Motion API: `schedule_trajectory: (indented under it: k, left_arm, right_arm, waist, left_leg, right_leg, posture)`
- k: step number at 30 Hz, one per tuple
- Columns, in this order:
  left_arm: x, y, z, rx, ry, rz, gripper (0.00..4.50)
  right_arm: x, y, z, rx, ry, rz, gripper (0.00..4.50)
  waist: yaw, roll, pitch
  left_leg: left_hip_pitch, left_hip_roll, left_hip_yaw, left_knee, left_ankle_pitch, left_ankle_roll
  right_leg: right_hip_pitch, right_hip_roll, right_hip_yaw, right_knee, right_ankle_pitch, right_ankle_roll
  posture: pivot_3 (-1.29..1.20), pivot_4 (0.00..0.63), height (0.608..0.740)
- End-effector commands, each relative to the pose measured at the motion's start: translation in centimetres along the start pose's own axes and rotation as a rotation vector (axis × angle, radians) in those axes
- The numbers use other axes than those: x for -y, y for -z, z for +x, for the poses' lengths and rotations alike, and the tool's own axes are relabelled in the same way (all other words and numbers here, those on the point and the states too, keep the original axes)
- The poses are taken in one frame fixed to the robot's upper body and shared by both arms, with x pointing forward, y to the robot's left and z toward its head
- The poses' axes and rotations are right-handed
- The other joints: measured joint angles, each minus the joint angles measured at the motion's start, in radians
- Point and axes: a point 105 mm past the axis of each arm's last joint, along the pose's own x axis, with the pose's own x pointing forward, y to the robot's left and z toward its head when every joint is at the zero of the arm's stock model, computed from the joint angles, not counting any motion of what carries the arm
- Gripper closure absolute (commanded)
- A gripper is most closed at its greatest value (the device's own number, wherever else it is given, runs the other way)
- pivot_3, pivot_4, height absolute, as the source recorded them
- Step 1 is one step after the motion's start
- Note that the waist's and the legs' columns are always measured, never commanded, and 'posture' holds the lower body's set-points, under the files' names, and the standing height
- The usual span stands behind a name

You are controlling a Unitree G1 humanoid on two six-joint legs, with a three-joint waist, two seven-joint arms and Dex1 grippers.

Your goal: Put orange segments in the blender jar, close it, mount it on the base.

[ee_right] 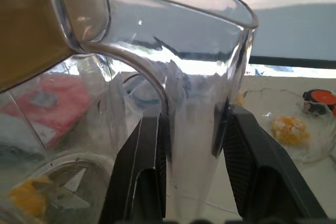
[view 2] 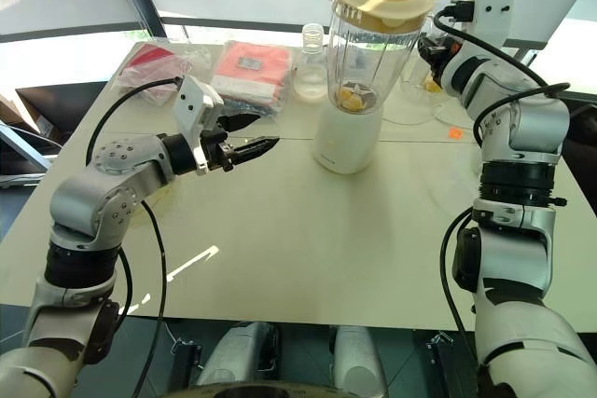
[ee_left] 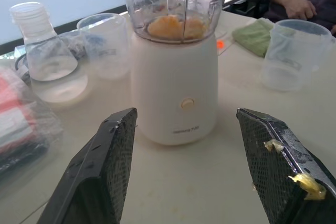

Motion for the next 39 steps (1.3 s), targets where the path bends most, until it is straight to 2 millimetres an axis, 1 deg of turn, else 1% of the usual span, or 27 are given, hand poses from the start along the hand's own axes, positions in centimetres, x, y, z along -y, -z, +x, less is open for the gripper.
schedule_trajectory:
  k: [1,6,12,21,29,37,39]
  left_arm:
    - [0.4,-0.9,0.0,0.032,0.005,0.04,1.35]
    - [0.3,-0.7,0.0,0.028,0.0,0.04,1.35]
    - [0.1,-0.6,0.0,0.024,-0.005,0.041,1.35]
    - [0.1,-0.5,0.2,0.023,-0.008,0.046,1.35]
    - [0.1,-0.6,0.5,0.025,0.0,0.055,1.35]
    - [0.1,-0.6,0.5,0.023,0.002,0.057,1.35]
    - [0.4,-0.4,0.5,0.019,0.027,0.024,1.35]
  right_arm:
    - [0.2,-0.4,-0.1,0.0,0.007,-0.016,3.5]
    - [0.3,-0.1,-0.2,-0.006,0.022,-0.03,3.5]
    - [-0.6,-0.2,-0.5,-0.005,0.037,-0.042,3.5]
    - [-1.1,-0.6,-2.0,0.011,0.115,-0.036,3.5]
    - [-0.7,0.4,-2.2,-0.014,0.152,-0.018,3.5]
    - [-0.7,1.2,-1.9,-0.039,0.127,-0.024,3.5]
    - [-0.5,1.2,-1.9,-0.036,0.127,-0.037,3.5]
  waist:
    - [0.001,0.0,0.0]
    - [0.001,0.0,0.0]
    - [0.001,0.0,0.0]
    - [0.002,0.0,0.0]
    - [0.002,0.0,0.0]
    - [0.002,0.0,0.0]
    - [0.002,0.0,0.0]
  left_leg:
    - [0.0,0.0,0.0,0.0,0.0,0.0]
    - [0.0,0.0,0.001,0.0,0.0,0.0]
    - [0.0,0.0,0.0,0.0,0.0,0.0]
    - [0.0,0.0,0.0,0.0,0.0,0.0]
    - [0.0,0.0,0.0,0.0,0.0,0.0]
    - [-0.001,0.0,0.0,0.0,0.0,0.0]
    - [-0.001,0.0,0.0,0.0,0.0,0.0]
  right_leg:
    - [0.0,0.0,0.0,0.0,0.0,0.0]
    - [0.0,0.0,0.0,0.0,0.0,0.0]
    - [0.0,0.0,0.0,0.0,0.0,0.0]
    - [0.0,-0.001,0.0,0.0,0.0,0.0]
    - [0.0,-0.001,0.0,-0.001,0.0,0.0]
    - [0.0,-0.001,0.0,-0.001,0.0,0.0]
    - [0.0,0.0,0.0,-0.001,0.0,0.0]
  posture:
    - [0.0,0.15,0.74]
    - [0.0,0.15,0.74]
    - [0.0,0.15,0.74]
    - [0.0,0.15,0.74]
    - [0.0,0.15,0.74]
    - [0.0,0.15,0.74]
    - [0.0,0.15,0.74]
